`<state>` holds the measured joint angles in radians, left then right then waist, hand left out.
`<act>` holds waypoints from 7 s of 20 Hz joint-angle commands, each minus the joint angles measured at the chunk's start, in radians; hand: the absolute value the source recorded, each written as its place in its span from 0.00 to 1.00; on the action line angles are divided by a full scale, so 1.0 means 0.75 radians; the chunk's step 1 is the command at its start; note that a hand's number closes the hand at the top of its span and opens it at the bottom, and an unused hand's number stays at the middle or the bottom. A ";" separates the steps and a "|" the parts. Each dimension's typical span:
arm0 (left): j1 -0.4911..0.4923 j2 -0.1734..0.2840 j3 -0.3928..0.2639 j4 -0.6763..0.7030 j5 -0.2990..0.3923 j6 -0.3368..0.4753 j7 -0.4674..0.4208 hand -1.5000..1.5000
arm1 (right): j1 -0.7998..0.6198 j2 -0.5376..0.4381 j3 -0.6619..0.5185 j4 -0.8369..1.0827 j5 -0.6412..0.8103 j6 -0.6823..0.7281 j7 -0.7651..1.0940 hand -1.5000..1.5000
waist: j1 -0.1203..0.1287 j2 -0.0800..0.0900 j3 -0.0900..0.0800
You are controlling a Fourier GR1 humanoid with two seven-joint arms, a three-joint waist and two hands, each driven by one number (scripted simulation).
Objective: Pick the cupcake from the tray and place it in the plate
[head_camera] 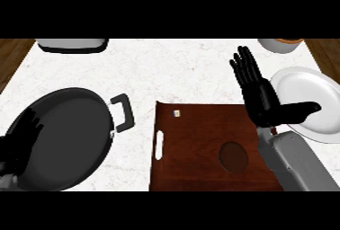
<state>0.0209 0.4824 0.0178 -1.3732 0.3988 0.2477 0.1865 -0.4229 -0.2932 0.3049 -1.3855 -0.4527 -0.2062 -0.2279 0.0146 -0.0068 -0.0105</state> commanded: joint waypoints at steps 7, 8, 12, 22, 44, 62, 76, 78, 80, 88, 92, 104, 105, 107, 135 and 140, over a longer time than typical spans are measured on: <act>-0.020 -0.146 -0.199 -0.028 -0.058 -0.091 -0.017 0.50 | -0.090 -0.655 -0.043 0.052 0.394 0.271 0.028 1.00 | -0.081 0.002 -0.028; -0.042 -0.190 -0.258 -0.067 -0.067 -0.115 -0.028 0.50 | -0.036 -0.563 -0.146 0.169 0.349 0.125 -0.010 1.00 | -0.055 0.021 0.010; -0.041 -0.257 -0.319 -0.081 -0.113 -0.080 0.007 0.50 | 0.143 -0.335 -0.286 0.234 0.222 0.050 -0.311 0.00 | -0.024 0.010 0.016; -0.047 -0.331 -0.315 0.002 -0.177 -0.090 -0.039 0.50 | 0.297 -0.609 -0.301 0.135 0.327 0.408 -0.332 0.00 | -0.032 0.007 0.013; -0.036 -0.377 -0.292 -0.106 -0.235 -0.096 0.074 0.50 | 0.365 -0.472 0.150 -0.465 1.043 0.411 0.564 0.00 | -0.017 0.009 0.014; 0.088 -0.424 -0.233 -0.143 -0.298 -0.196 0.002 0.50 | 0.497 -0.244 0.171 -0.458 1.406 0.553 0.647 0.00 | -0.016 0.008 0.014; -0.054 -0.497 -0.188 -0.115 -0.388 -0.184 0.141 0.50 | 0.400 -0.061 0.068 -0.157 1.620 0.632 0.499 0.00 | -0.017 0.009 0.014; -0.004 -0.466 -0.138 0.084 -0.360 -0.307 -0.106 0.50 | 0.410 0.018 0.147 -0.151 1.685 0.602 0.556 0.00 | -0.018 0.010 0.014; 0.015 -0.435 -0.136 -0.127 -0.330 -0.283 0.072 0.50 | 0.413 -0.028 0.223 -0.078 1.756 0.597 0.460 1.00 | -0.011 0.009 0.014; 0.067 -0.462 -0.115 -0.153 -0.351 -0.301 0.067 0.50 | 0.521 -0.002 0.196 -0.254 1.892 0.553 0.435 1.00 | -0.019 0.007 0.014; -0.019 -0.516 -0.129 -0.034 -0.413 -0.258 0.009 0.50 | 0.561 0.036 0.140 -0.216 1.945 0.441 0.474 1.00 | -0.025 0.008 0.014; 0.031 -0.475 -0.093 -0.141 -0.363 -0.281 0.101 0.50 | 0.878 0.264 0.289 -0.733 2.218 -0.130 0.712 1.00 | -0.044 0.001 0.014; 0.102 -0.505 -0.139 -0.163 -0.400 -0.268 0.045 0.50 | 0.905 0.248 0.237 -0.756 2.164 -0.164 0.690 1.00 | -0.036 0.002 0.015; -0.019 -0.515 -0.107 -0.075 -0.387 -0.261 0.075 0.50 | 0.881 0.276 0.201 -0.814 2.120 -0.140 0.723 1.00 | -0.037 0.008 0.014; -0.032 -0.523 -0.118 -0.131 -0.418 -0.289 0.109 0.50 | 0.041 -0.152 -0.966 0.606 1.001 -0.409 -0.226 1.00 | 0.012 0.018 0.017; -0.015 -0.509 -0.119 -0.130 -0.421 -0.313 0.098 0.50 | -0.136 -0.338 -1.092 1.012 0.944 -0.334 -0.440 1.00 | 0.033 0.027 0.019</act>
<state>0.0076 0.0970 -0.0624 -1.4602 0.0857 0.0222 0.2449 -0.4236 -0.4664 -0.4516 -0.8506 0.2882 -0.4832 -0.4350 0.0285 0.0071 0.0057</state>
